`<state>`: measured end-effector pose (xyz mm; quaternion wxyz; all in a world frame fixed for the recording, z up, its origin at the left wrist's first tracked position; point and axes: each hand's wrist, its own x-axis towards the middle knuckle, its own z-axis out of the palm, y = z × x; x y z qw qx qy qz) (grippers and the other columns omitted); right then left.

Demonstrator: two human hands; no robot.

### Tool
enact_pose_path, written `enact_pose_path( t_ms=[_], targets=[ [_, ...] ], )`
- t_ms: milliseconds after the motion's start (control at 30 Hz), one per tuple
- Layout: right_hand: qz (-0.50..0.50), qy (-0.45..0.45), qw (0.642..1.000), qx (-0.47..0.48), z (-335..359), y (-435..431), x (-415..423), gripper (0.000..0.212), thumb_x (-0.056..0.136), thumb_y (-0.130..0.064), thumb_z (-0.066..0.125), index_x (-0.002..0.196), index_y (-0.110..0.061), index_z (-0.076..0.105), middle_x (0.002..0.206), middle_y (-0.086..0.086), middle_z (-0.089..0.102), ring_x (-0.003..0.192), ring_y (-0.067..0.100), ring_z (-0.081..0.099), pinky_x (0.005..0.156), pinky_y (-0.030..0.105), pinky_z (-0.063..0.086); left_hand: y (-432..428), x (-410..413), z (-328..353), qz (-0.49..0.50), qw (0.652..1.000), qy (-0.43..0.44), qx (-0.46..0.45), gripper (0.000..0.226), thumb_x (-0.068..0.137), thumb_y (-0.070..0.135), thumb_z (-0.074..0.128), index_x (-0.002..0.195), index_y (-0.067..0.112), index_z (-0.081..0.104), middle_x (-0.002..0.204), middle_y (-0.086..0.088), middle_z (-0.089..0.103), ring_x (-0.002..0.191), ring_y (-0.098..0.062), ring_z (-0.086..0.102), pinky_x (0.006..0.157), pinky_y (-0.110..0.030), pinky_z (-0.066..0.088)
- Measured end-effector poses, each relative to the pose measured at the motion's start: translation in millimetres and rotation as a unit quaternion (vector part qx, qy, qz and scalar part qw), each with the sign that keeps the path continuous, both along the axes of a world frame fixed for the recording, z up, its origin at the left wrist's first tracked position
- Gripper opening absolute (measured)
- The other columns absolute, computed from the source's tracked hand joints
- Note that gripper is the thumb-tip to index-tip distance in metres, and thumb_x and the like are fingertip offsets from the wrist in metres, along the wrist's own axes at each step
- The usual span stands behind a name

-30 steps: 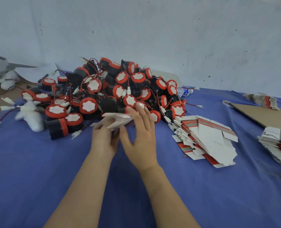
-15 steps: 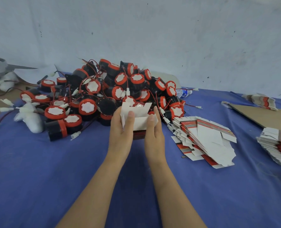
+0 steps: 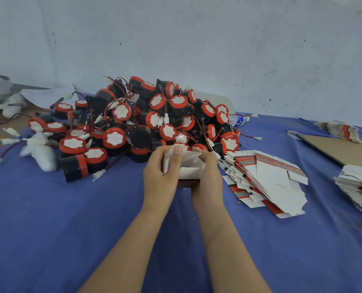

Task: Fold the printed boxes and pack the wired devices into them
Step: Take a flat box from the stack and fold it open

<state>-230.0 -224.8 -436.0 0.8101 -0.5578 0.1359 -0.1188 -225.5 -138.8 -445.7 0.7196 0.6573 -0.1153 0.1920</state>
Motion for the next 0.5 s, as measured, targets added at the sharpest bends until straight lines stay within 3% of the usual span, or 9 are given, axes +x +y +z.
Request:
enact_pose_path(
  t_ms=[67, 167, 267, 367, 433, 500],
  targets=[
    [0.009, -0.023, 0.999, -0.046, 0.7, 4.8, 0.1, 0.027, 0.084, -0.029, 0.045, 0.095, -0.038, 0.069, 0.117, 0.004, 0.065, 0.112, 0.025, 0.058, 0.096, 0.048, 0.049, 2.5, 4.1, -0.1, 0.008, 0.999, 0.027, -0.041, 0.034, 0.086, 0.054, 0.052, 0.093, 0.023, 0.062, 0.084, 0.015, 0.065, 0.077, 0.007, 0.060, 0.060, -0.006, 0.043],
    [0.008, -0.046, 0.995, -0.093, -0.3, 10.7, -1.0, 0.032, 0.088, -0.022, 0.043, 0.105, -0.033, 0.067, 0.112, -0.001, 0.065, 0.110, 0.020, 0.059, 0.095, 0.043, 0.051, 6.5, 8.9, -3.5, 0.020, 0.996, 0.057, -0.070, 0.017, 0.095, 0.036, 0.054, 0.093, 0.021, 0.060, 0.081, 0.016, 0.062, 0.071, 0.008, 0.058, 0.056, -0.006, 0.043],
    [0.003, -0.062, 0.992, -0.113, -1.9, 10.1, -0.9, 0.031, 0.091, -0.016, 0.043, 0.093, -0.033, 0.069, 0.102, -0.007, 0.065, 0.104, 0.018, 0.058, 0.089, 0.040, 0.051, 6.5, 6.7, -1.1, 0.020, 0.994, 0.062, -0.085, 0.030, 0.091, 0.049, 0.052, 0.087, 0.020, 0.057, 0.074, 0.018, 0.059, 0.067, 0.009, 0.056, 0.056, -0.006, 0.043],
    [0.032, -0.069, 0.989, -0.125, -1.0, 9.9, -3.2, 0.021, 0.084, -0.030, 0.050, 0.076, -0.035, 0.069, 0.085, -0.016, 0.066, 0.091, 0.010, 0.059, 0.083, 0.036, 0.049, 5.4, 5.1, 2.3, 0.039, 0.993, 0.070, -0.091, 0.045, 0.081, 0.063, 0.048, 0.084, 0.019, 0.055, 0.076, 0.012, 0.056, 0.066, 0.009, 0.055, 0.055, -0.005, 0.042],
    [0.055, -0.066, 0.987, -0.135, -0.9, 10.6, -3.8, 0.023, 0.086, -0.036, 0.053, 0.070, -0.040, 0.068, 0.073, -0.022, 0.065, 0.079, 0.000, 0.060, 0.081, 0.035, 0.050, 5.6, 5.9, 1.2, 0.055, 0.991, 0.081, -0.093, 0.035, 0.087, 0.056, 0.053, 0.079, 0.022, 0.053, 0.076, 0.009, 0.055, 0.063, 0.008, 0.054, 0.053, -0.005, 0.041],
    [0.056, -0.070, 0.985, -0.147, -3.4, 10.1, -1.7, 0.025, 0.089, -0.031, 0.052, 0.071, -0.037, 0.069, 0.074, -0.022, 0.065, 0.081, 0.003, 0.060, 0.084, 0.040, 0.052, 6.1, 7.6, -1.7, 0.061, 0.990, 0.084, -0.093, 0.025, 0.091, 0.043, 0.059, 0.078, 0.022, 0.051, 0.076, 0.008, 0.054, 0.061, 0.008, 0.053, 0.050, -0.006, 0.040]
  ],
)
